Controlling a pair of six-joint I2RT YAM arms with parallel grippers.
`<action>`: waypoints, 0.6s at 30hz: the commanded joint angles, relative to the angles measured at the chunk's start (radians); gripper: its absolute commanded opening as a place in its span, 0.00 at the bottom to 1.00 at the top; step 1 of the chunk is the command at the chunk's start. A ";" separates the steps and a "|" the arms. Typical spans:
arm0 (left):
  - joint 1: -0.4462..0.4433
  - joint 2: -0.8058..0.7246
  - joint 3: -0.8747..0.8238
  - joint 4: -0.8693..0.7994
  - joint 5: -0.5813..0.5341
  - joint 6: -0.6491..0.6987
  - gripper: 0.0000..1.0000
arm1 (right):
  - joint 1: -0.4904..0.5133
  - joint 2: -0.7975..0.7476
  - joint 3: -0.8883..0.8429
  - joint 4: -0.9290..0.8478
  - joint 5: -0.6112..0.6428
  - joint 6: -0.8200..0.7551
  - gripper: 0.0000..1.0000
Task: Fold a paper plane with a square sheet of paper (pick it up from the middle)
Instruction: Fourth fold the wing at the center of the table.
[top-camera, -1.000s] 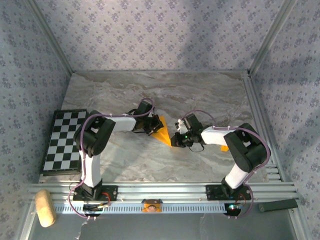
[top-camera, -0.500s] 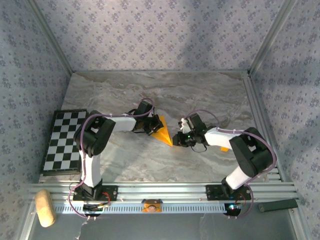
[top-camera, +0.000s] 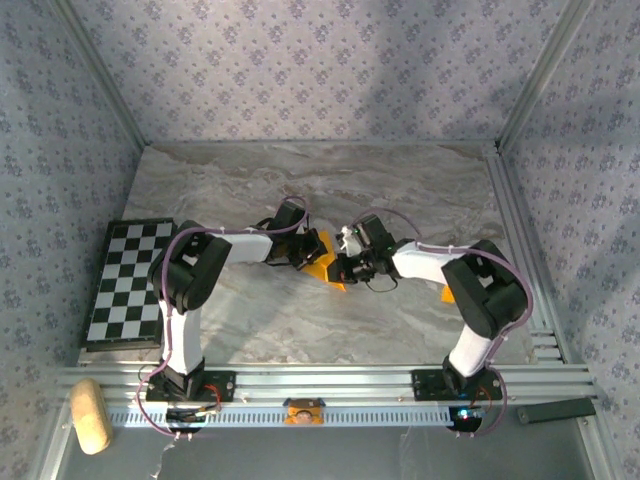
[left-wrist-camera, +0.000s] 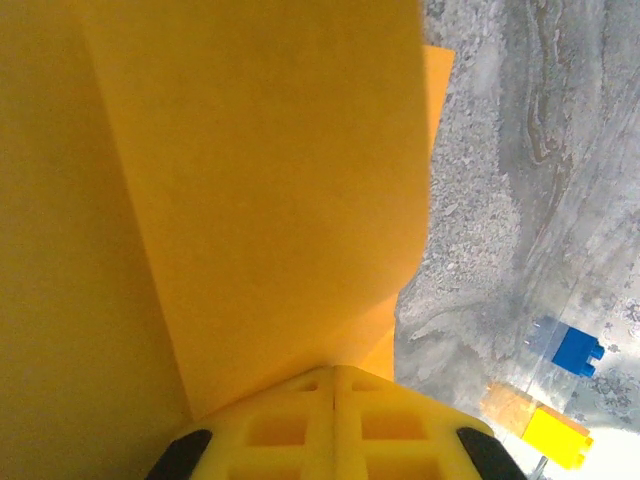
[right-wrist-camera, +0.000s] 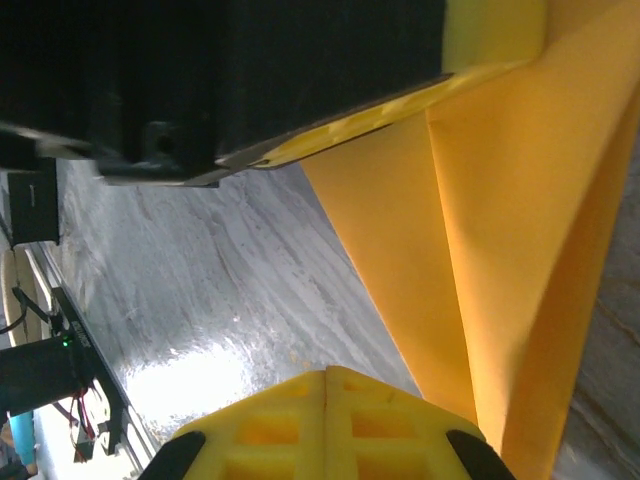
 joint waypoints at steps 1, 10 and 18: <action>0.009 0.043 -0.023 -0.048 -0.044 0.012 0.01 | 0.002 0.038 0.022 -0.045 0.004 -0.011 0.01; 0.007 0.044 -0.021 -0.049 -0.046 0.011 0.01 | -0.035 0.057 -0.054 -0.003 0.021 0.009 0.02; 0.010 0.042 -0.023 -0.052 -0.048 0.012 0.01 | -0.058 0.063 -0.153 0.117 -0.028 0.078 0.02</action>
